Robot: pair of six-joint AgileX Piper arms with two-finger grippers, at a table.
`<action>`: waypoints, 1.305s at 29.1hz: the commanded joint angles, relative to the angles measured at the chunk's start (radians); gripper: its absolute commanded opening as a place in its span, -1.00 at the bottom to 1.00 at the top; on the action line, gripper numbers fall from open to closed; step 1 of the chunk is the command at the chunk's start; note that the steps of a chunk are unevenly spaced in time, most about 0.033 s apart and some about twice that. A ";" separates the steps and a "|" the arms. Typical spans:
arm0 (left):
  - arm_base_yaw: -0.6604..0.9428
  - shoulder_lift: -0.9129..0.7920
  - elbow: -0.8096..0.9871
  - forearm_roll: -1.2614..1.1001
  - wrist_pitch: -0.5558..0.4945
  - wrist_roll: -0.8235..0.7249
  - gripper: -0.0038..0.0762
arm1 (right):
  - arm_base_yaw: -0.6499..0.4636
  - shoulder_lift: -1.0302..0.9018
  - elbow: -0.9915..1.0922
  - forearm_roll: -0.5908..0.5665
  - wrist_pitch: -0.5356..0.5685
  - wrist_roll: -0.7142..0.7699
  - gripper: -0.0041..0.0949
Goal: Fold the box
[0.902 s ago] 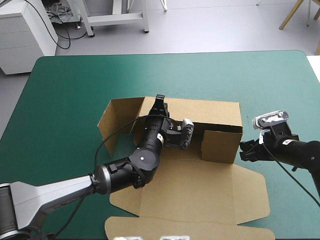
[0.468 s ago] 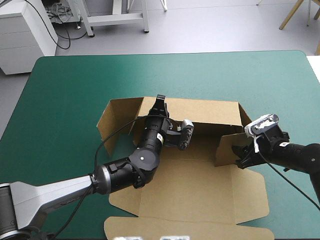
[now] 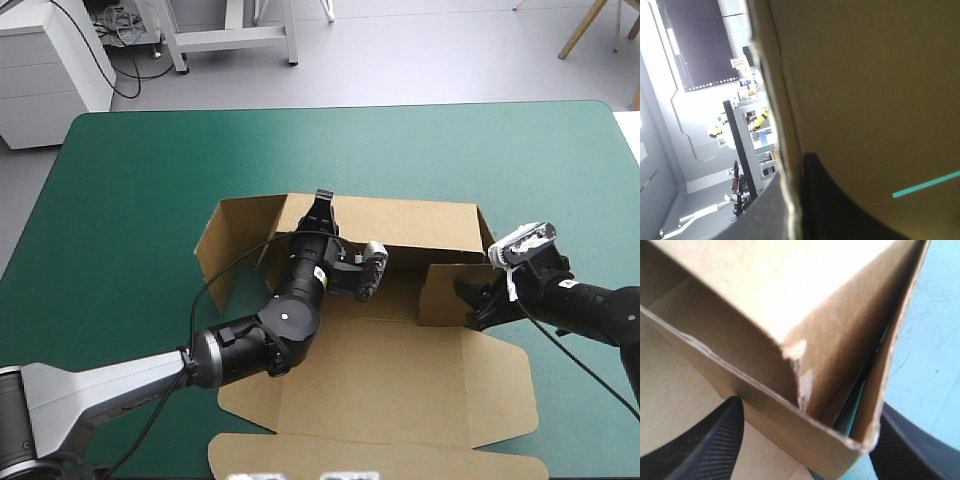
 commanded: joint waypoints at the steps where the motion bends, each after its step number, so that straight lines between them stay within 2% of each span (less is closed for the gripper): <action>1: -0.004 -0.015 -0.019 0.006 0.031 0.027 -0.93 | -0.006 -0.004 -0.025 0.098 -0.058 -0.021 0.34; 4: -0.004 -0.007 -0.019 0.006 0.038 0.027 -0.93 | -0.006 0.033 -0.025 0.098 -0.058 -0.019 0.25; 11: -0.004 -0.002 -0.019 -0.028 0.036 -0.004 -0.93 | -0.006 0.102 -0.025 0.138 -0.058 -0.048 -0.21; 16: -0.004 -0.002 -0.019 -0.034 0.022 -0.017 -0.93 | -0.006 0.107 -0.025 0.144 -0.058 -0.050 -0.44; 18: -0.004 -0.002 -0.019 -0.034 0.018 -0.017 -0.93 | -0.006 0.108 -0.025 0.145 -0.058 -0.050 -0.59; 21: -0.004 -0.002 -0.019 -0.038 0.016 -0.017 -0.93 | -0.006 0.108 -0.025 0.146 -0.058 -0.036 -0.94; 27: -0.004 -0.002 -0.019 -0.048 0.013 -0.017 -0.93 | 0.052 0.108 -0.025 0.144 -0.057 0.012 -0.92; 30: -0.004 -0.002 -0.019 -0.048 0.013 -0.017 -0.93 | 0.119 0.108 -0.025 0.128 -0.128 0.073 -0.92; 34: -0.004 -0.002 -0.019 -0.048 0.013 -0.020 -0.93 | 0.202 0.108 -0.025 0.016 -0.239 0.216 -0.92; 38: -0.004 -0.002 -0.019 -0.048 0.013 -0.066 -0.93 | 0.255 0.108 -0.025 -0.093 -0.282 0.348 -0.92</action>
